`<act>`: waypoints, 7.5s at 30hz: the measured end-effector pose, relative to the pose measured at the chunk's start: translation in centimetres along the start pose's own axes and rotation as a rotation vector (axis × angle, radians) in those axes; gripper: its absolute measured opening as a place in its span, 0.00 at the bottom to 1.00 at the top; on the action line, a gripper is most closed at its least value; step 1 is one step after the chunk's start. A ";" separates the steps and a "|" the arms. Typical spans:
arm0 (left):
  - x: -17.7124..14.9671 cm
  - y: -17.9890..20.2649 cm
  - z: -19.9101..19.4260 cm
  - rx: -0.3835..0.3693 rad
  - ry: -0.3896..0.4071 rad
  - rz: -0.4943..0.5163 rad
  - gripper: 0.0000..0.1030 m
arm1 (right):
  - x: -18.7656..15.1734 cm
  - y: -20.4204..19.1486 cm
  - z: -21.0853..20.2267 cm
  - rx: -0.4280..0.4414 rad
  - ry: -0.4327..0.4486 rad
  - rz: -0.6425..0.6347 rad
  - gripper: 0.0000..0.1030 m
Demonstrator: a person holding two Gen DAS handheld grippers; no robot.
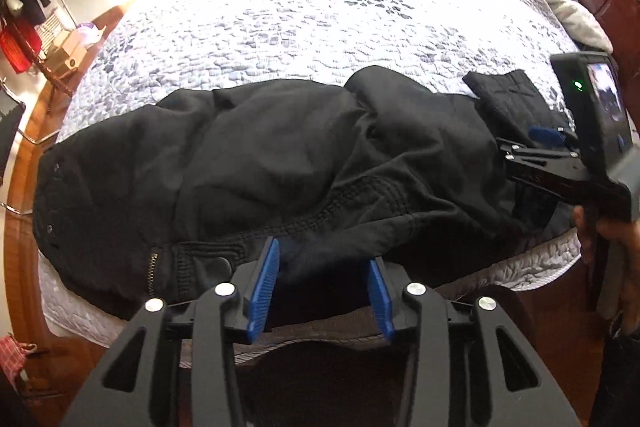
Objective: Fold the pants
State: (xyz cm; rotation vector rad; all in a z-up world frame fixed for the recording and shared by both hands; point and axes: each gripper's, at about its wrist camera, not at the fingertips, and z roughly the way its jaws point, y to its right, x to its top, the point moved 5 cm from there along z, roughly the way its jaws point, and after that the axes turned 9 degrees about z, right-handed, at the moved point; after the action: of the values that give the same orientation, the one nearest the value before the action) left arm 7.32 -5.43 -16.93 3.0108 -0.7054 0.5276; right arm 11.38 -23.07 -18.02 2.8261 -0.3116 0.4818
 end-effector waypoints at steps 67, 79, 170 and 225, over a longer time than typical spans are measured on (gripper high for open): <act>-16.7 -29.4 5.8 -0.480 0.172 -1.001 0.62 | -5.1 3.6 -3.4 0.315 0.025 0.239 0.48; -17.7 -30.9 5.4 -0.391 0.237 -1.092 0.04 | -5.5 5.0 -2.0 0.247 0.007 0.258 0.48; -7.1 -14.4 1.3 0.100 0.062 -0.432 0.89 | -4.4 25.0 -3.3 0.447 0.230 0.785 0.04; -9.6 -18.5 0.9 0.023 0.111 -0.523 0.89 | -4.0 -10.6 -11.3 0.591 0.090 -0.250 0.09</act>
State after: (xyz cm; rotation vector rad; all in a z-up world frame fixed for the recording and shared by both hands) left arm 7.48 15.24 -19.59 2.9728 0.1017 0.6609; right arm 7.04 -9.22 -11.40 3.3223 0.2463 0.7409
